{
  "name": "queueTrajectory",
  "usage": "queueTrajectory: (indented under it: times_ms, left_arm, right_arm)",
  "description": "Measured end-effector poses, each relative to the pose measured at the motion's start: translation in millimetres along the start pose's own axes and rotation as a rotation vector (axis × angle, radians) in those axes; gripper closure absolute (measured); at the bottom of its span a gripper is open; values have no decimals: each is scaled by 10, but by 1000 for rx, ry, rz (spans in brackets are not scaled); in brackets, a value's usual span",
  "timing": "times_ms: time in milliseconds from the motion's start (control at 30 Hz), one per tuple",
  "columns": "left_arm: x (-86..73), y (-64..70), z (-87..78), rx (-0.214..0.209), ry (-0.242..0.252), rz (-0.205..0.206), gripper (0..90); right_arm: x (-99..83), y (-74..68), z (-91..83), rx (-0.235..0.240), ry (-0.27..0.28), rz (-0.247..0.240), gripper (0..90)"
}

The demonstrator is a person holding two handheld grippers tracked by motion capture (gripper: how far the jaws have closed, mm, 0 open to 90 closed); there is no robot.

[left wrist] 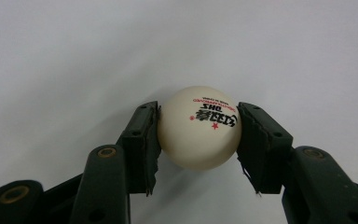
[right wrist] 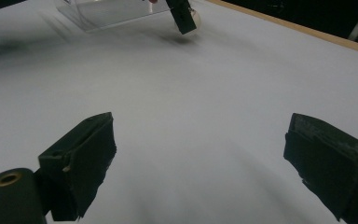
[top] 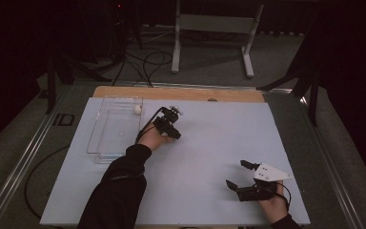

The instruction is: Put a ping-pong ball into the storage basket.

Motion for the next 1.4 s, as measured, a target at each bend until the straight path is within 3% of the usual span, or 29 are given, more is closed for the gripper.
queueTrajectory:
  times_ms: [500,1033,1400]
  left_arm:
    - [-12,262,-169,-45,-20,74,522]
    - [-101,412,-302,-93,-36,122,522]
    - [-130,544,-478,-116,-33,180,522]
  right_arm:
    - [5,-6,-3,-1,0,3,87]
    - [2,-6,0,-1,-4,4,87]
    - [8,-3,-5,-4,1,-1,87]
Point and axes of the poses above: each handheld gripper's, and its own axes: z roughly forward along the jaws, x roughly out of its top, y roughly to its right, the point moved 8 cm from there along z, roughly forward along the jaws, and after that the axes turned 4 degrees about z, right-handed, at the moved point
